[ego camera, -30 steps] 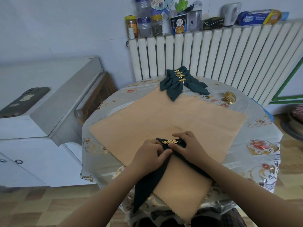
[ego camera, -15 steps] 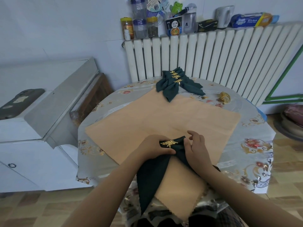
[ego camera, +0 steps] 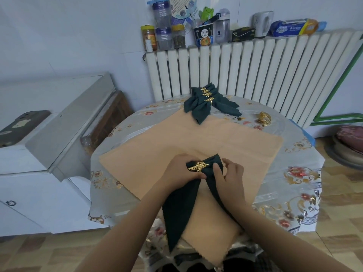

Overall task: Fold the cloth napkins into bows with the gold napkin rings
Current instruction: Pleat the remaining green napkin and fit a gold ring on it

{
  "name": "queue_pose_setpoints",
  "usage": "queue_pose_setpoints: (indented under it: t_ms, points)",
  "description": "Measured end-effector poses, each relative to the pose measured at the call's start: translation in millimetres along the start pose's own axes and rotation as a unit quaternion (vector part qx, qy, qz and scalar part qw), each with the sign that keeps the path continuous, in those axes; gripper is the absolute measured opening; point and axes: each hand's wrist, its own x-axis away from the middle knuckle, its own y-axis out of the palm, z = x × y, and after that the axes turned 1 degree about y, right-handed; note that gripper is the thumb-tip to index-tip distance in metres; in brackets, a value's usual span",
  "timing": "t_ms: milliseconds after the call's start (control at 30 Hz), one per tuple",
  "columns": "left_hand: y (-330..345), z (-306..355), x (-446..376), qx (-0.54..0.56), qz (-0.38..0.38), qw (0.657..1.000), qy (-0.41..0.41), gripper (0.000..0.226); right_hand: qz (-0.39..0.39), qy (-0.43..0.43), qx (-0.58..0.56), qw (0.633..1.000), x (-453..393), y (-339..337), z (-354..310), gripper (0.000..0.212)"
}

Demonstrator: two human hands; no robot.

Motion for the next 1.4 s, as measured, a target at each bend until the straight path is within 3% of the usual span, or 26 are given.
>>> queue_pose_setpoints:
  t_ms: [67, 133, 234, 334, 467, 567, 701, 767, 901, 1068, 1235, 1401]
  points:
    - [-10, 7, -2, -0.007, 0.008, 1.0, 0.023, 0.051, -0.055, 0.038, -0.04, 0.997, -17, -6, -4, 0.031]
    - [-17, 14, -3, 0.03, 0.034, 0.999, 0.01, 0.062, -0.103, 0.085, -0.164, 0.977, -28, -15, -14, 0.032]
    - [-23, 18, -10, 0.159, 0.055, 0.977, -0.129, 0.064, -0.098, 0.096, -0.27, 0.953, -40, -25, -24, 0.028]
    - [-28, 24, -14, 0.252, -0.015, 0.926, -0.282, 0.065, -0.068, 0.117, -0.299, 0.944, -48, -24, -29, 0.028]
    - [-17, 23, -10, 0.379, 0.014, 0.899, -0.218, 0.026, -0.052, 0.149, -0.296, 0.942, -54, -21, -29, 0.035]
    - [-8, 18, -18, 0.437, 0.04, 0.883, -0.166, 0.019, -0.04, 0.165, -0.276, 0.946, -64, -21, -29, 0.04]
    - [-2, 18, -35, 0.425, 0.036, 0.89, -0.162, 0.03, -0.027, 0.15, -0.222, 0.963, -89, -26, -28, 0.045]
    - [-2, 20, -43, 0.391, 0.042, 0.903, -0.172, 0.025, -0.019, 0.138, -0.198, 0.97, -101, -30, -26, 0.045]
    - [-1, 24, -80, 0.276, 0.104, 0.942, -0.16, 0.016, -0.007, 0.1, -0.153, 0.983, -139, -40, -24, 0.033]
    - [0, 23, -151, 0.18, 0.164, 0.958, -0.15, 0.01, 0.001, 0.063, -0.089, 0.994, -199, -41, -25, 0.028]
    - [3, 13, -212, 0.241, 0.178, 0.93, -0.212, 0.033, 0.003, 0.093, -0.093, 0.991, -255, -32, -19, 0.028]
    - [8, -2, -289, 0.347, 0.185, 0.88, -0.268, 0.031, 0.01, 0.083, -0.076, 0.994, -338, -13, -9, 0.029]
